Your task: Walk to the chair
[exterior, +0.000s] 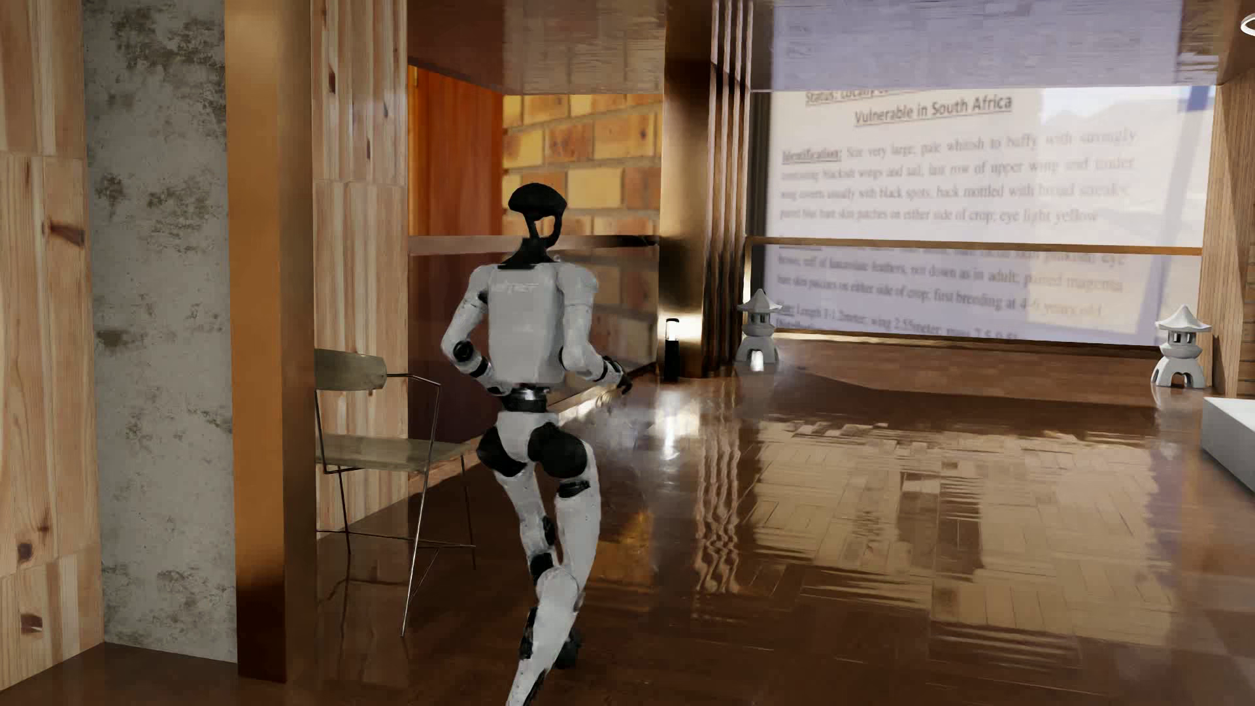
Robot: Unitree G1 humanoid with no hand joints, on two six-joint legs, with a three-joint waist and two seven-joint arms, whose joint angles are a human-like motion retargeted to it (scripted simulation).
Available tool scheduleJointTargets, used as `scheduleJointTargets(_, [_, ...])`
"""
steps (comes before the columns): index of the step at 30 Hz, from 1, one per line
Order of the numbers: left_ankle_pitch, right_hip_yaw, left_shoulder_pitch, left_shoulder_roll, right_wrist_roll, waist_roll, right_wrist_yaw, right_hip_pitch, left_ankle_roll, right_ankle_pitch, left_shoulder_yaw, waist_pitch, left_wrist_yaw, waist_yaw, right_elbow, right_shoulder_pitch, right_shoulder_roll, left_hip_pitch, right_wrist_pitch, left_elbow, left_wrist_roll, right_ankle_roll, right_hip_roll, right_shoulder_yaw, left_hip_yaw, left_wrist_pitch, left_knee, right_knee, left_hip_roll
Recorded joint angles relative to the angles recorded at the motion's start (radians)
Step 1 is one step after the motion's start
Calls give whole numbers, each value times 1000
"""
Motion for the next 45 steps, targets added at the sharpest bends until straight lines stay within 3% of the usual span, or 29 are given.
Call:
scheduleJointTargets(1, [38, -6, 48, -35, -52, 3, -12, 32, 190, 26, 65, -4, 4, 13, 21, -7, -10, 54, 8, -28, -22, 1, -24, -1, 53, -1, -48, 56, -38])
scheduleJointTargets(2, [0, 40, 96, -79, -111, 0, -21, 18, 208, 117, 122, -3, 12, 23, 37, 4, -16, 94, 11, -50, -51, 14, -93, -15, 33, -5, -26, 216, -69])
scheduleJointTargets(4, [-101, 179, 124, -143, -220, -24, -46, -125, 209, 322, 183, 16, 13, 23, 74, 39, 22, 153, 48, -43, -40, -194, -240, -64, -16, -5, 59, 634, -140])
scheduleJointTargets(5, [-133, 229, 107, -157, -255, -38, -56, -209, 209, 330, 194, 25, 3, 12, 93, 76, 68, 174, 58, -19, 16, -160, -267, -99, -49, -12, 82, 778, -179])
scheduleJointTargets(6, [-145, 307, 79, -162, -263, -48, -59, -311, 208, 289, 185, 31, -13, -5, 110, 107, 113, 202, 58, 0, 80, -127, -225, -135, -97, -26, 73, 868, -220])
scheduleJointTargets(7, [-144, 358, 51, -165, -246, -51, -58, -397, 198, 270, 167, 33, -26, -18, 115, 146, 141, 239, 52, 15, 120, -67, -184, -169, -158, -54, 40, 899, -260])
scheduleJointTargets(8, [-141, 361, 13, -176, -214, -52, -47, -454, 183, 221, 132, 33, -40, -28, 122, 176, 157, 277, 52, 29, 121, -18, -185, -203, -226, -73, 3, 874, -298])
scheduleJointTargets(10, [-155, 330, -48, -204, -169, -57, -17, -531, 149, 136, 53, 30, -63, -49, 143, 223, 155, 350, 62, 53, 52, -39, -223, -260, -362, -99, -47, 709, -350])
scheduleJointTargets(11, [-175, 336, -84, -222, -177, -61, -7, -560, 131, 108, 9, 29, -66, -59, 137, 239, 147, 377, 84, 84, 15, -50, -231, -280, -428, -107, -54, 585, -369])
scheduleJointTargets(13, [-214, 499, -138, -243, -194, -69, -13, -606, 92, 166, -56, 26, -67, -76, 148, 256, 134, 421, 115, 125, -30, -36, -188, -327, -566, -102, -54, 319, -401])
scheduleJointTargets(15, [-245, 757, -154, -251, -183, -81, -28, -576, 52, 310, -92, 21, -39, -80, 197, 252, 142, 460, 139, 164, -50, -10, -115, -371, -691, -67, -57, 43, -413])
scheduleJointTargets(16, [-258, 817, -151, -249, -174, -86, -35, -547, 34, 358, -101, 19, -25, -73, 229, 248, 147, 473, 147, 193, -60, 0, -85, -385, -745, -43, -51, -45, -407])
scheduleJointTargets(17, [-273, 785, -144, -241, -165, -90, -38, -533, 14, 340, -102, 18, -15, -61, 261, 240, 151, 481, 153, 227, -73, 0, -78, -390, -789, -15, -38, -38, -391])
scheduleJointTargets(19, [-297, 646, -113, -224, -147, -100, -34, -503, -25, 165, -76, 17, 8, -44, 313, 218, 139, 475, 169, 309, -112, -13, -95, -376, -850, 43, 19, 35, -356])
scheduleJointTargets(22, [-200, 479, -81, -203, -81, -87, -28, -412, -85, 86, 40, 22, 69, -35, 453, 126, 123, 388, 246, 455, -225, -69, -45, -322, -918, 141, 181, 10, -291])
scheduleJointTargets(24, [-43, 366, -85, -203, -62, -66, -2, -355, -175, 54, 80, 28, 115, -38, 569, 52, 84, 255, 286, 566, -308, -101, -10, -281, -895, 207, 378, -8, -258])
scheduleJointTargets(25, [2, 311, -87, -192, -66, -54, 9, -326, -210, 41, 63, 32, 108, -41, 615, 23, 62, 170, 301, 610, -328, -116, 6, -260, -814, 215, 487, -20, -204])
scheduleJointTargets(28, [-93, 199, -63, -160, -55, -21, 14, -278, -21, -4, -31, 33, 37, -22, 734, -41, 43, 53, 359, 675, -349, -154, 49, -269, -466, 174, 559, -21, -5])
scheduleJointTargets(29, [-118, 175, -44, -157, -50, -16, 5, -265, 5, -16, -48, 29, 10, -12, 763, -51, 48, 64, 380, 678, -356, -162, 57, -296, -357, 159, 491, -23, 1])
scheduleJointTargets(31, [-133, 121, -18, -154, -50, -12, -16, -232, -48, -37, -74, 19, -40, 0, 795, -53, 67, 117, 405, 669, -349, -166, 63, -336, -208, 147, 258, -30, -76])
scheduleJointTargets(32, [-93, 94, -10, -157, -59, -11, -15, -207, 97, -43, -80, 12, -56, 0, 798, -49, 69, 173, 402, 659, -341, -164, 66, -338, -97, 145, 135, -50, -98])
scheduleJointTargets(33, [-137, 74, -3, -163, -70, -12, -6, -185, 130, -54, -77, 6, -62, 0, 799, -44, 67, 239, 392, 649, -335, -159, 67, -331, 3, 146, 42, -63, -106])
scheduleJointTargets(36, [-160, 67, -16, -187, -73, -27, 10, -176, 119, -79, -65, 1, -30, 7, 776, -18, 79, 324, 380, 633, -313, -139, 31, -363, -40, 151, -77, 32, -171])
scheduleJointTargets(38, [-165, 97, -41, -189, -52, -37, -5, -250, 106, -12, -67, 6, -14, -3, 751, 2, 122, 350, 382, 615, -293, -107, -28, -415, -50, 146, -83, 242, -177])
scheduleJointTargets(39, [-173, 140, -55, -187, -53, -41, 1, -313, 100, 44, -74, 10, -12, -12, 738, 10, 130, 357, 374, 594, -279, -84, -61, -426, -57, 139, -78, 384, -180])
scheduleJointTargets(40, [-182, 194, -75, -187, -64, -45, 7, -385, 94, 100, -79, 15, -5, -23, 720, 15, 135, 364, 374, 573, -266, -95, -91, -426, -68, 128, -76, 529, -186])
scheduleJointTargets(42, [-199, 310, -105, -186, -75, -55, 10, -503, 76, 98, -74, 22, 27, -42, 696, 31, 139, 383, 377, 525, -260, -74, -117, -441, -89, 104, -70, 711, -194])
scheduleJointTargets(43, [-202, 348, -123, -186, -73, -58, 11, -540, 65, 93, -65, 24, 47, -47, 693, 45, 141, 395, 380, 511, -266, -35, -131, -456, -99, 96, -72, 730, -193])
scheduleJointTargets(45, [-201, 365, -146, -185, -78, -63, 24, -563, 39, 83, -53, 23, 70, -52, 701, 61, 150, 418, 391, 476, -268, -37, -191, -474, -122, 88, -86, 635, -190])
